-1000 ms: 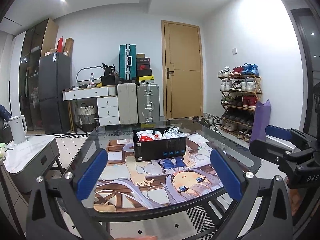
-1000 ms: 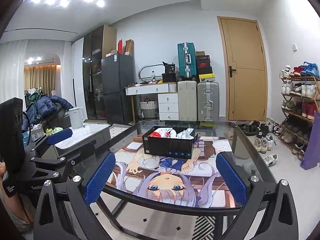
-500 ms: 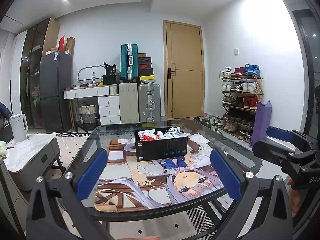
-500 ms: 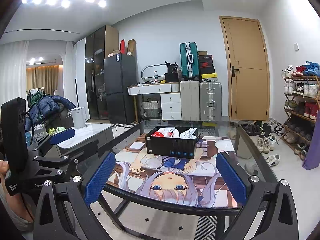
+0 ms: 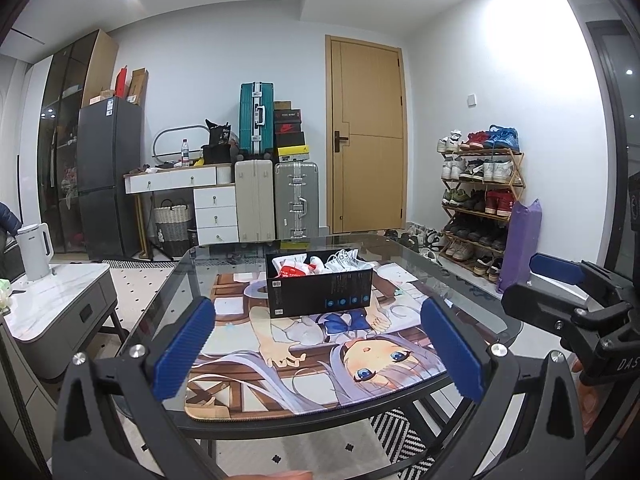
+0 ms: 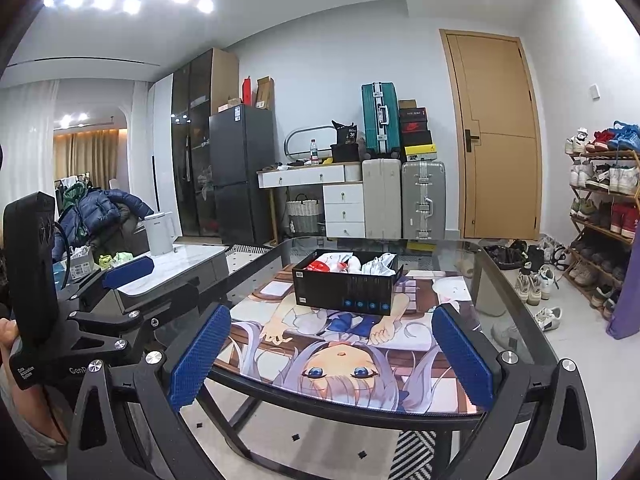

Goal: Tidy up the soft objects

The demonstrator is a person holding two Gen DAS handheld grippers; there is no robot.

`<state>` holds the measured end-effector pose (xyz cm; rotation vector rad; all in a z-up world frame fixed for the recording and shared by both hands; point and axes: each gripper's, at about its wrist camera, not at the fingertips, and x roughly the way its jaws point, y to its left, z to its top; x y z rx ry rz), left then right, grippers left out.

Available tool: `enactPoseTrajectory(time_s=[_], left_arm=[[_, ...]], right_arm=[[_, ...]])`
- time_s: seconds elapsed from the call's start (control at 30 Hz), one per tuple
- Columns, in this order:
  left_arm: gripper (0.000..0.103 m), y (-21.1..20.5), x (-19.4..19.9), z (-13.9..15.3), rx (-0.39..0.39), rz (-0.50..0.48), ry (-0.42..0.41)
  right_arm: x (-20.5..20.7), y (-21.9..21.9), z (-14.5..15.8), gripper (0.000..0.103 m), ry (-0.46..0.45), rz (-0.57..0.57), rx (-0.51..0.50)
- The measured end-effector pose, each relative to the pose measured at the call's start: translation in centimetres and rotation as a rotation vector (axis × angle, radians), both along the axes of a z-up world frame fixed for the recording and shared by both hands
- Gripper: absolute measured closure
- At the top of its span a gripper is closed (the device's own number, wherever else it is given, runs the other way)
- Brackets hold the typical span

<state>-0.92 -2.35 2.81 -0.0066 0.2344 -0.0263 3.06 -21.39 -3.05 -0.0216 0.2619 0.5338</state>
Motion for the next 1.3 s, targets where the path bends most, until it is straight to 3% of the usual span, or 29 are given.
enactPoseTrajectory(time_s=[1.3], left_arm=[[0.000,-0.21,-0.02,-0.21,-0.003,0.006,0.014]], right_arm=[[-0.20,0.07,0.08,0.001,0.004,0.001,0.001]])
